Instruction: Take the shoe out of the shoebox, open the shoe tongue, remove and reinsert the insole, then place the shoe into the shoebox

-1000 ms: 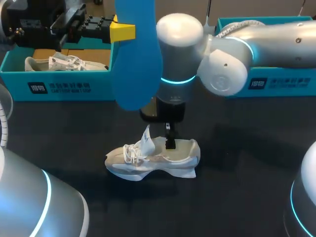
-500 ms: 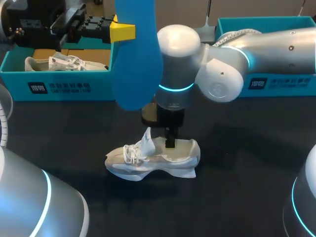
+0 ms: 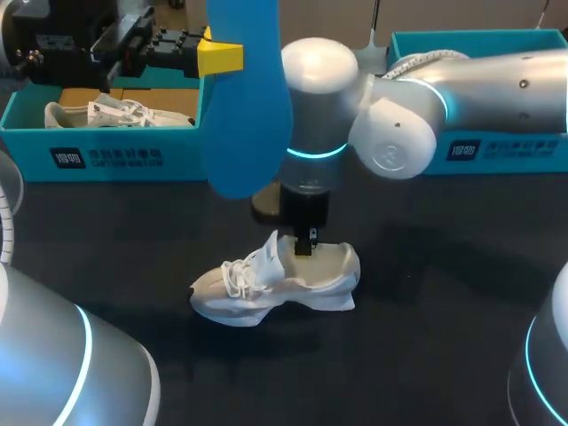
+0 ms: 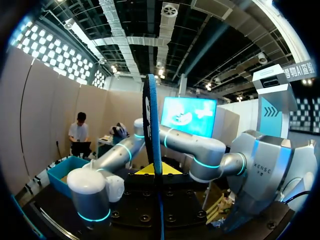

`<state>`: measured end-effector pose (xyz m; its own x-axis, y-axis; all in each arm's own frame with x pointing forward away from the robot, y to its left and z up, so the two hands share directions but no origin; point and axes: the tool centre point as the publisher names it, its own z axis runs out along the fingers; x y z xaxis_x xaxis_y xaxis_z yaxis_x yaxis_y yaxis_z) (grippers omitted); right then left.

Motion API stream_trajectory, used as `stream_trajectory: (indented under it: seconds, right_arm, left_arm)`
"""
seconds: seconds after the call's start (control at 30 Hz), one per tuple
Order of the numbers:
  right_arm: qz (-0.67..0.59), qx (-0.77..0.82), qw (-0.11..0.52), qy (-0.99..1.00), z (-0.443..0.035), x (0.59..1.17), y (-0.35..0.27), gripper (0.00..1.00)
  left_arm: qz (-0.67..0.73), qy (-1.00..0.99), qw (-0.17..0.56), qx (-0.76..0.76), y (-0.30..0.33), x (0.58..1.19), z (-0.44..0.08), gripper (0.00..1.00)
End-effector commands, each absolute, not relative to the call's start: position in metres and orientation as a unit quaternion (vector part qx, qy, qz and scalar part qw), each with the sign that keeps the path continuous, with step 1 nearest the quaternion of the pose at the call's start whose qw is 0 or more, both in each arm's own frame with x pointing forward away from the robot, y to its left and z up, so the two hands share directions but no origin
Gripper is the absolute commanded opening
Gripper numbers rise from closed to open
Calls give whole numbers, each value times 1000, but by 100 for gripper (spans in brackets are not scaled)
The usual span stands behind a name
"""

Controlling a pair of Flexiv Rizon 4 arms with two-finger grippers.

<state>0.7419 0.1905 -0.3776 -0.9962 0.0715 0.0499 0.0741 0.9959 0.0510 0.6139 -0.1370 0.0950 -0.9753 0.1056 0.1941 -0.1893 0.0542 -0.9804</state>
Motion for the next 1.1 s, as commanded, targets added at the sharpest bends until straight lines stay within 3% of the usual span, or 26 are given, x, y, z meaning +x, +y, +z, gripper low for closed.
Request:
stream_trajectory:
  seconds: [0.03, 0.73, 1.1]
  right_arm:
    - [-33, -53, 21, -998, -360, 736, 187, 0]
    - [-44, -366, 7, -929, -321, 709, 211, 0]
    - [-38, -376, 4, -926, -318, 706, 216, 0]
  left_arm:
    - [686, -719, 108, 29, -137, 615, 95, 0]
    - [686, -719, 108, 29, -137, 615, 95, 0]
    - [686, -719, 108, 29, -137, 615, 95, 0]
